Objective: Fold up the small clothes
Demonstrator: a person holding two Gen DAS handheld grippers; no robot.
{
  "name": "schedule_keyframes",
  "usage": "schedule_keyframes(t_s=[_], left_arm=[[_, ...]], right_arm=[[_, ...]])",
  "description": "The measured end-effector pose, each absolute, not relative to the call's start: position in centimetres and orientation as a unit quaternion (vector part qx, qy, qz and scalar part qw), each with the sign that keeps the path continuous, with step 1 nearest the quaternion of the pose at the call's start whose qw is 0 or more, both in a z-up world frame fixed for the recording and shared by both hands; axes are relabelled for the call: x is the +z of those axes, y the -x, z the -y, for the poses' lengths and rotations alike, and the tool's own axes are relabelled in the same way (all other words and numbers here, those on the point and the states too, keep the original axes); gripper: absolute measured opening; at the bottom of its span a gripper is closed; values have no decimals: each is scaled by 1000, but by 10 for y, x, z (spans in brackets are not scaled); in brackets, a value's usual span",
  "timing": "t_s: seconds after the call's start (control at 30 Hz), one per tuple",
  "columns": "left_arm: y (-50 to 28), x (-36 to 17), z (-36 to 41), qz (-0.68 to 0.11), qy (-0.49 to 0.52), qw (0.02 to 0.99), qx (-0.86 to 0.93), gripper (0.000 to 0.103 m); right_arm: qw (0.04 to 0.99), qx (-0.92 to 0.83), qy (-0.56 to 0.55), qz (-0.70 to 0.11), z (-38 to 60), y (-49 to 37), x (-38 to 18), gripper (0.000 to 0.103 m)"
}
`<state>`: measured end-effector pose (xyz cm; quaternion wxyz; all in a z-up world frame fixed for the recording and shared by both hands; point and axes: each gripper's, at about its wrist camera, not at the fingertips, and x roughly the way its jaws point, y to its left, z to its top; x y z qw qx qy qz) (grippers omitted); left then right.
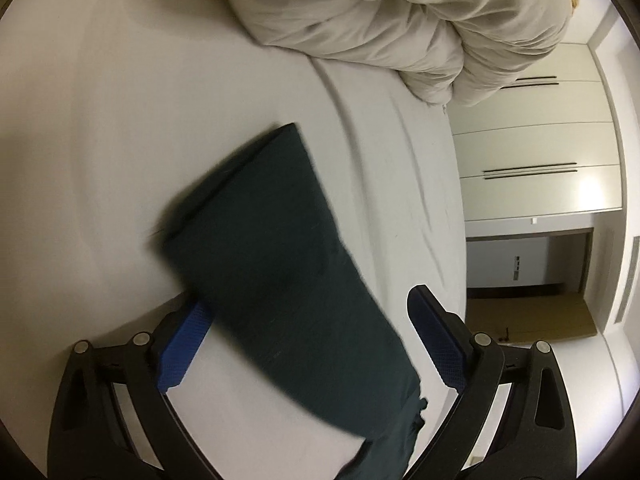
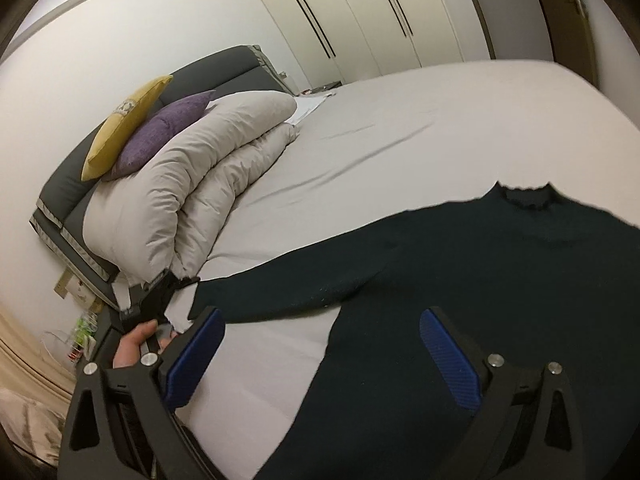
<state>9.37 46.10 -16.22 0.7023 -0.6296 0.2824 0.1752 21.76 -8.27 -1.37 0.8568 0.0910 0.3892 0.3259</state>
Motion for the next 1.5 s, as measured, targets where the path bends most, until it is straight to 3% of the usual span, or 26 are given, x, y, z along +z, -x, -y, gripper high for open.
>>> schedule_keyframes(t_s=[0.03, 0.07, 0.1, 0.23, 0.33, 0.43, 0.6, 0.73, 1.03, 1.2, 1.5], left_arm=[[-101, -163, -462, -280, 630, 704, 170, 72], [-106, -165, -462, -281, 635, 701, 162, 36], [-109, -174, -457, -289, 653, 684, 148, 25], [-122, -164, -440, -297, 616, 714, 150, 14], [-146, -123, -410, -303, 513, 790, 145, 9], [-175, -77, -353, -306, 349, 877, 126, 8], [-190, -46, -245, -292, 97, 947, 98, 8], [-191, -60, -170, -276, -98, 953, 74, 8], [-168, -163, -21, -288, -445, 847, -32, 8], [-174, -177, -4, -282, -474, 833, -34, 8], [-176, -178, -2, -288, -480, 829, -26, 8]], right_arm=[[857, 324, -89, -390, 85, -219, -15, 90], [856, 323, -93, -393, 87, -221, -17, 86], [855, 322, -97, -395, 89, -223, -18, 81], [852, 314, -100, -407, 97, -234, -28, 73], [849, 305, -103, -419, 102, -248, -36, 69], [842, 307, -114, -428, 103, -265, -40, 67], [796, 358, -143, -466, 81, -302, -47, 68], [728, 421, -187, -507, 54, -324, -63, 83], [709, 367, -218, -561, 77, -337, -119, 84], [690, 330, -271, -585, 126, -340, -150, 84], [662, 368, -302, -579, 131, -341, -143, 84]])
